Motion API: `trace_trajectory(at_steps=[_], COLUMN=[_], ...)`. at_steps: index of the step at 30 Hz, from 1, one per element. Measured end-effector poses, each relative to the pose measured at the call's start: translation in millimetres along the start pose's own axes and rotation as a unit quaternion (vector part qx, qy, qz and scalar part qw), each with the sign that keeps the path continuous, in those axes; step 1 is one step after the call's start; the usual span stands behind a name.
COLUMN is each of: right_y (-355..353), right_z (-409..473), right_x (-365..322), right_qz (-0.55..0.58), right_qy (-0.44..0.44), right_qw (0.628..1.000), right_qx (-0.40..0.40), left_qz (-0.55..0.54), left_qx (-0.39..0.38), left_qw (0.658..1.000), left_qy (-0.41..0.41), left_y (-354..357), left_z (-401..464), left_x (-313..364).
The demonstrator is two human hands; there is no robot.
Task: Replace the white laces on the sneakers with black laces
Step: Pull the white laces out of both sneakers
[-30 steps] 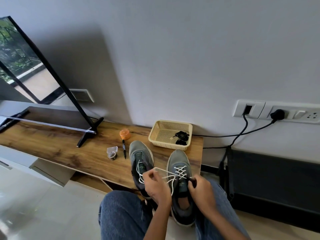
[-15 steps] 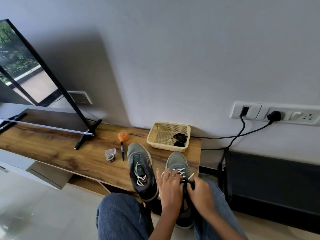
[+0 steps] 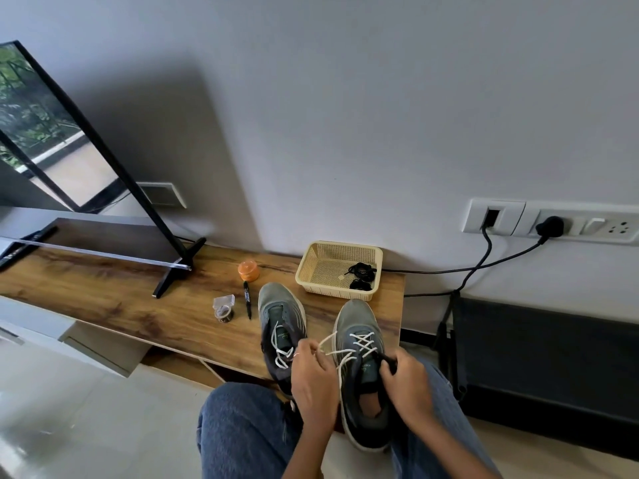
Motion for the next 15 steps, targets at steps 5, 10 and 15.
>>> trace_trajectory(at_steps=[5, 10, 15], right_y=[3.5, 6.9, 20.9], right_z=[-3.9, -7.1, -2.7], right_x=[-6.2, -18.7, -29.9], right_qz=[-0.017, -0.088, -0.165], right_qy=[0.003, -0.088, -0.217], right_qw=[1.000, 0.992, 0.961], right_qx=[-0.015, -0.030, -0.044], left_qz=[0.030, 0.104, 0.209], left_qx=[-0.014, -0.072, -0.103], left_qw=[0.999, 0.982, 0.952], left_qy=[0.033, 0.141, 0.200], left_y=[1.5, 22.7, 48.2], left_z=[9.6, -4.6, -18.3], left_x=[4.6, 9.1, -13.0])
Point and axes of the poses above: each hand's wrist, its own z-axis towards the middle knuckle, its own y-axis out of the palm, x = y × z, the point moved 4 cm from there along z, towards the middle knuckle, and after that the axes turned 3 degrees about z, right-handed, at the moved point
